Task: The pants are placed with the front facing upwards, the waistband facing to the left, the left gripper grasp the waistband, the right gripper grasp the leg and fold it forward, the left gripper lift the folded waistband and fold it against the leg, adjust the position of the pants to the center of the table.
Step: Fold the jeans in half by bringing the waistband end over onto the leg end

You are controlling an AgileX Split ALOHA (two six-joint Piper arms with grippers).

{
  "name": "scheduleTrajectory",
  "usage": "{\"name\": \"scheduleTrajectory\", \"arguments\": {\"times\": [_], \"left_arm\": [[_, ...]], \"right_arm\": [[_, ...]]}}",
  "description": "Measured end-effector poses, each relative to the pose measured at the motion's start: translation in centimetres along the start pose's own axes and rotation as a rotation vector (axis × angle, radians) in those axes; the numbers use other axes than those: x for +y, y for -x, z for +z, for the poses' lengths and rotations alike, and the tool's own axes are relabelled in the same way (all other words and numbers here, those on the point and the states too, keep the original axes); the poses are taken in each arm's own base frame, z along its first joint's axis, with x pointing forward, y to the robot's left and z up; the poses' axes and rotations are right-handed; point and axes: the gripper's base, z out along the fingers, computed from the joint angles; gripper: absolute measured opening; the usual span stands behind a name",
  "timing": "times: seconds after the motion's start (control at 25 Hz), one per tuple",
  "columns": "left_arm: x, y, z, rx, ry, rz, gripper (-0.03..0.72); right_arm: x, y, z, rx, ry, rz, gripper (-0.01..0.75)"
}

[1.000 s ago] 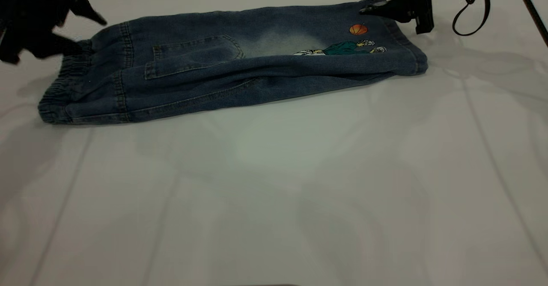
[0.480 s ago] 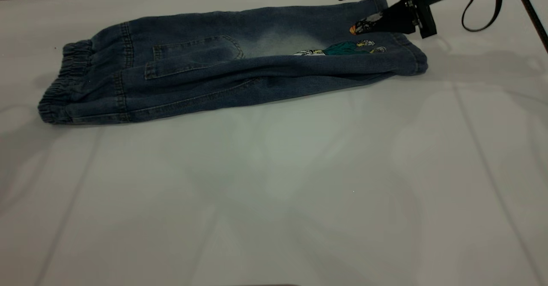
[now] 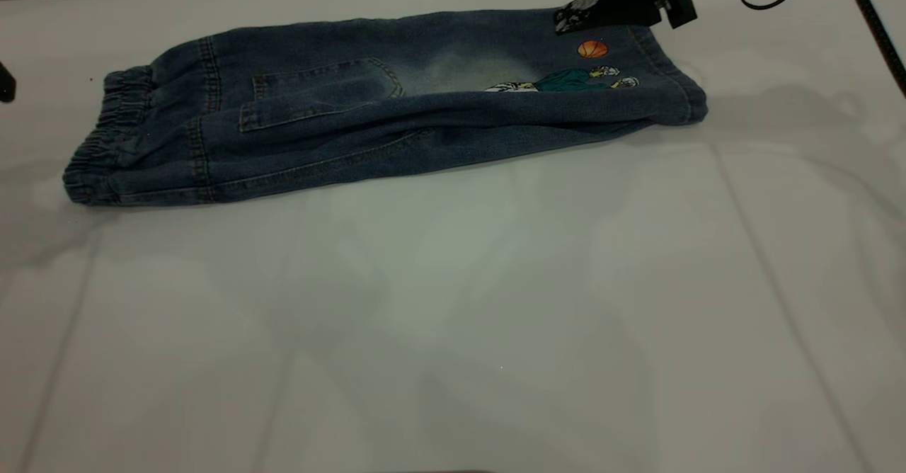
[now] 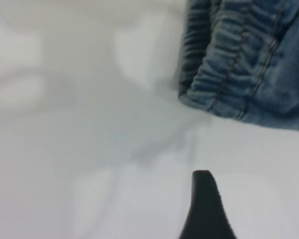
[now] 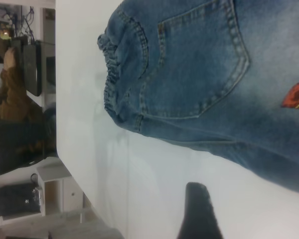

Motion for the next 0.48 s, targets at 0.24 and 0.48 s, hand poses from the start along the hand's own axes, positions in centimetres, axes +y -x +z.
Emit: {"name": "scheduleTrajectory", "arguments": {"times": [0.24,0.48], "left_arm": [[1.1,-1.2,4.2,0.144,0.017,-0.03,0.476],[1.5,-1.7,7.0,0.177,-0.011,-0.066,0.476]], "right_arm": [[0.2,-0.1,0.3,0.005,0.002,-0.007,0.416],[0.2,-0.1,0.3,0.005,0.002,-0.01,0.416]]}}
